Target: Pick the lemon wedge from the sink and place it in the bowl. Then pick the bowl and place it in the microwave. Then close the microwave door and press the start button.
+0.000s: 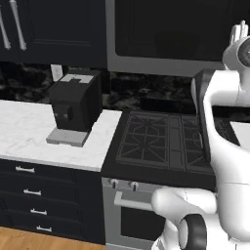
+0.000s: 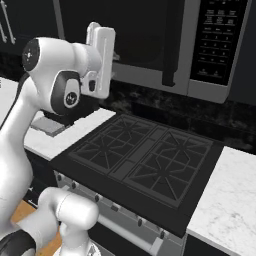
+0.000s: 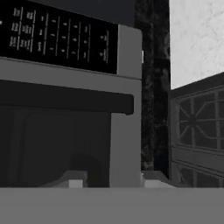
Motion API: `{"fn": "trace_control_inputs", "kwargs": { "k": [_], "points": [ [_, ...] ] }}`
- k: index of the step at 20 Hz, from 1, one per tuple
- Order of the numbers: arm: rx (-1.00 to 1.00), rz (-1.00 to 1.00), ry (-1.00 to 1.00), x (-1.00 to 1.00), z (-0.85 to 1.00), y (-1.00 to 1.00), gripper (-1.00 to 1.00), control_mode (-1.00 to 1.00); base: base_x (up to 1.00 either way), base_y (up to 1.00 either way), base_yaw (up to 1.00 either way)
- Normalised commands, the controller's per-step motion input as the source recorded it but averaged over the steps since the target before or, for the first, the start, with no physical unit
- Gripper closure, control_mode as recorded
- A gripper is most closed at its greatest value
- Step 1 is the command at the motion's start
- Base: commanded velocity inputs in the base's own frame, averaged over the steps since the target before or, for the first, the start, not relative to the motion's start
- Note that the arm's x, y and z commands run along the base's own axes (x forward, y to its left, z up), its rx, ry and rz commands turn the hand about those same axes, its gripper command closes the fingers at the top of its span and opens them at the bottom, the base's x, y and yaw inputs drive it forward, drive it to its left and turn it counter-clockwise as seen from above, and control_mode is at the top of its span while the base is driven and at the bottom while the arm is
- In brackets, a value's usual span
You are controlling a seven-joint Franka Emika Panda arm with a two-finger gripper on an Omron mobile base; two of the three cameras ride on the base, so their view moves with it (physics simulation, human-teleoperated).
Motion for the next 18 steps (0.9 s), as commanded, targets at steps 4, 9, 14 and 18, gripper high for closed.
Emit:
{"fn": "trace_control_inputs", "kwargs": {
  "k": [4, 9, 14, 18],
  "points": [
    [-0.20, 0.19, 0.21, -0.89, 0.17, -0.01, 1.00, -1.00, 0.00, 0.00, 0.00],
    [-0.48, 0.18, 0.09, -0.79, 0.00, -0.05, 1.00, -1.00, 0.00, 0.00, 0.00],
    [-0.57, 0.20, -0.03, -0.70, 0.00, -0.13, 1.00, -1.00, 0.00, 0.00, 0.00],
    [-0.53, 0.06, -0.18, -0.75, 0.00, -0.08, 1.00, -1.00, 0.00, 0.00, 0.00]
  ]
}}
